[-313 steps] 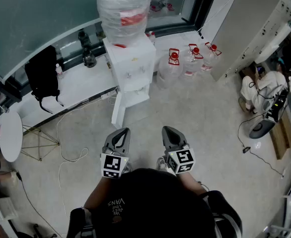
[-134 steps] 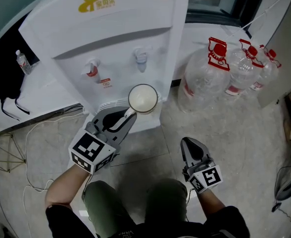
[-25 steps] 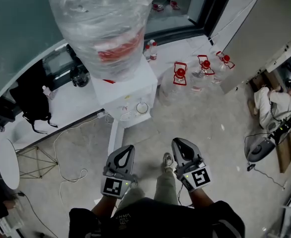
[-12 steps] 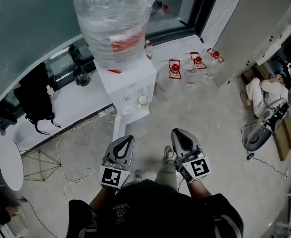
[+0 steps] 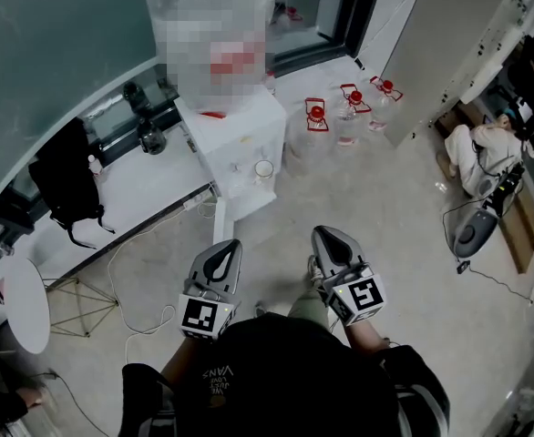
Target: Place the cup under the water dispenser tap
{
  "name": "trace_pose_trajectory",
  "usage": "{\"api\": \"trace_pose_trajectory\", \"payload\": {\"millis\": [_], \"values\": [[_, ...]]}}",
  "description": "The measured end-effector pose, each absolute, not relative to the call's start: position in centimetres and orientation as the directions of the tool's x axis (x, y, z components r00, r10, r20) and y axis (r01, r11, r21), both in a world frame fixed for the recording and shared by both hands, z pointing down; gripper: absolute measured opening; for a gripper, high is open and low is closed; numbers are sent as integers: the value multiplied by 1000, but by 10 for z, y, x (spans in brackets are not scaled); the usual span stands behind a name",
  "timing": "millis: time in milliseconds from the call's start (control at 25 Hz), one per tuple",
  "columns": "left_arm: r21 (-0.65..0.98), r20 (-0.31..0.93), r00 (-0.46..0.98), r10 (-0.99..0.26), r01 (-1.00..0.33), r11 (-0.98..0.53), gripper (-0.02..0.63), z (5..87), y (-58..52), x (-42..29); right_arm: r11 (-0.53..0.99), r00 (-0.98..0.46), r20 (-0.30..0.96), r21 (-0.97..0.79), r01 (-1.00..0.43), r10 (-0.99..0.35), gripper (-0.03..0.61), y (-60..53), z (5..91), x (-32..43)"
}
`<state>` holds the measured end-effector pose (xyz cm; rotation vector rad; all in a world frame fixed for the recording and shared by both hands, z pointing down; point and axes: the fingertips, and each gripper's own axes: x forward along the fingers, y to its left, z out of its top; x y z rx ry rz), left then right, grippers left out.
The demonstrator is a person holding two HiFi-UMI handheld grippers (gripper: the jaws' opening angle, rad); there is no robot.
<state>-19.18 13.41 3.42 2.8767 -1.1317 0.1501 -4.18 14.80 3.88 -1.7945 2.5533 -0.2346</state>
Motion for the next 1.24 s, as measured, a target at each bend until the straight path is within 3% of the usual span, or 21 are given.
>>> {"api": "trace_pose_trajectory", "payload": {"millis": [1240], "values": [[35, 99, 752, -652, -657, -753, 18, 35, 156, -219, 314, -329, 111, -132, -940, -938, 41, 173, 44, -79]]}}
